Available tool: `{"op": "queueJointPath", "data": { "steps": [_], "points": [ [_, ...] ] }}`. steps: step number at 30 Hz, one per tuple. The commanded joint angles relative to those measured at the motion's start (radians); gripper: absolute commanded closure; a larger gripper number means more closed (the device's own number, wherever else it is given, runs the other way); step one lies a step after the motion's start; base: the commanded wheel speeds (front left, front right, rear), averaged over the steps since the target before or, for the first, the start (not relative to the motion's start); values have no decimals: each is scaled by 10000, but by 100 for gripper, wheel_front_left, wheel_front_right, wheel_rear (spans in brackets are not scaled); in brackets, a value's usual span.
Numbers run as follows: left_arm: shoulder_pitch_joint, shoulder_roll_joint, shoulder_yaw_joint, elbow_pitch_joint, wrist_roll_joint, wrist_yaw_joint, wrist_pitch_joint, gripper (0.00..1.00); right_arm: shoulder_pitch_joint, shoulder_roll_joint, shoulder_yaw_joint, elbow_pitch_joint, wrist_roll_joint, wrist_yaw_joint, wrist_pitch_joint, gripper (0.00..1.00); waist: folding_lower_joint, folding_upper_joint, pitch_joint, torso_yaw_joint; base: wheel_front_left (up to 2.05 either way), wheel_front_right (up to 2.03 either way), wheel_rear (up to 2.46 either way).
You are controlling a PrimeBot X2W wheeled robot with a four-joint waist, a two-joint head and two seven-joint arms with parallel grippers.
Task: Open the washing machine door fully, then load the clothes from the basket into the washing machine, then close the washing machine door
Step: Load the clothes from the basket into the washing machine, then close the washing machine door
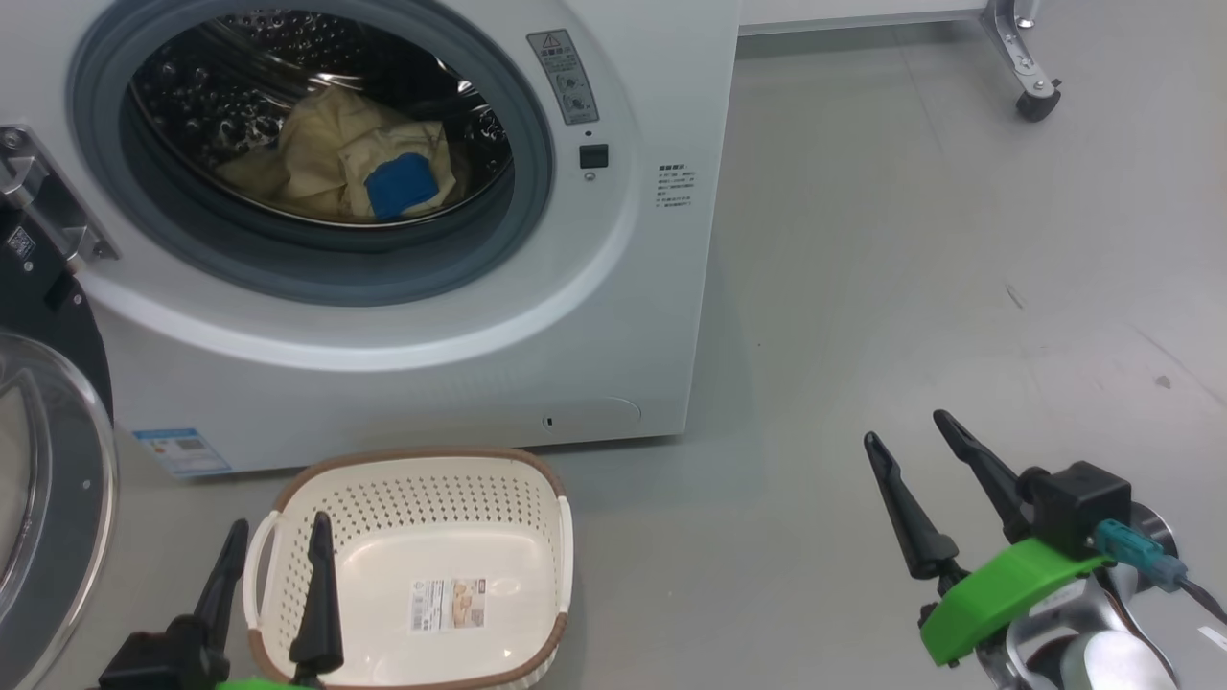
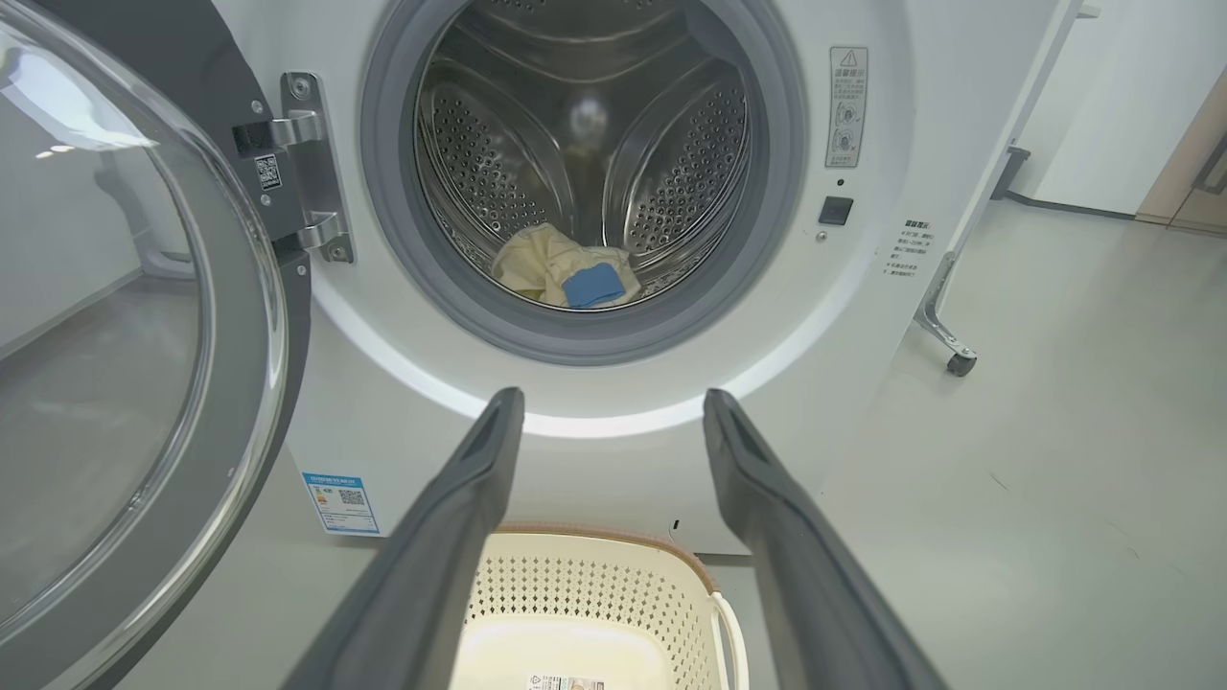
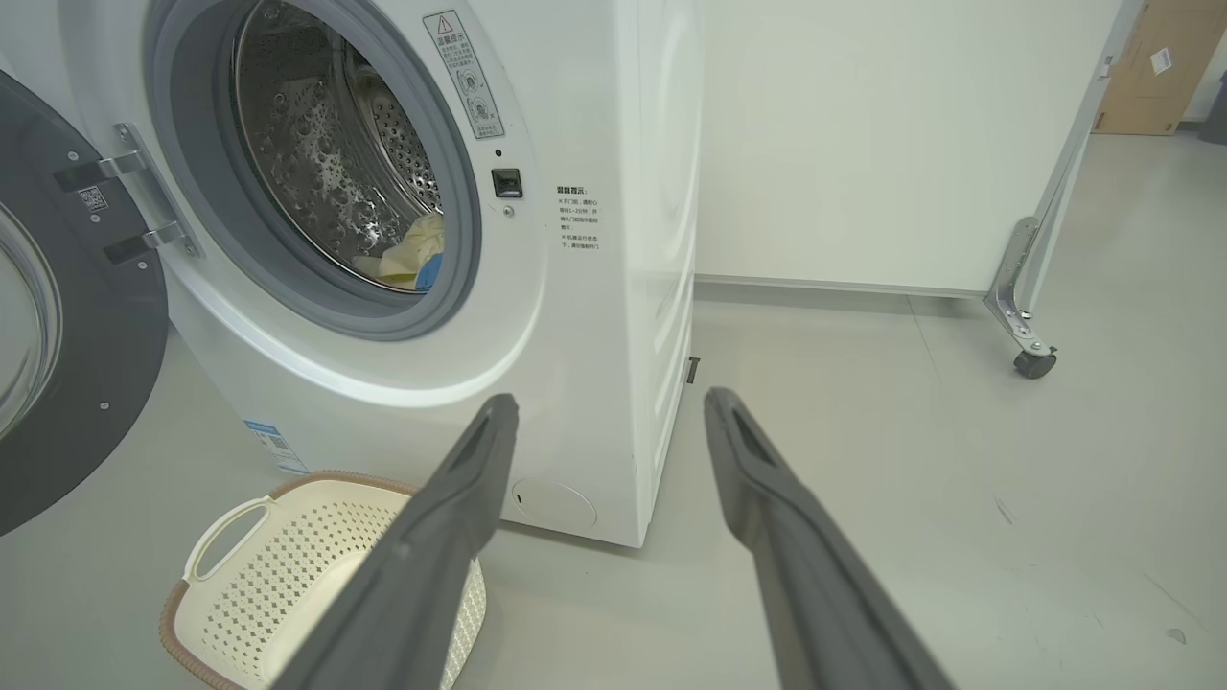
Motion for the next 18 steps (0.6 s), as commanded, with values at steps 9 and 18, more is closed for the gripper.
{"op": "queueJointPath", "data": {
  "steps": [9,18],
  "points": [
    [-294,288,385,-307,135,1579,-91,0,-152,-219,170,-463,19,-29,35,0,1,-1,-66,36,0,0,0],
    [-331,298,312,-307,205,1668,-51,0,-145,-228,140,-523,20,-29,46,0,1,-1,-23,80,0,0,0]
  ]
}}
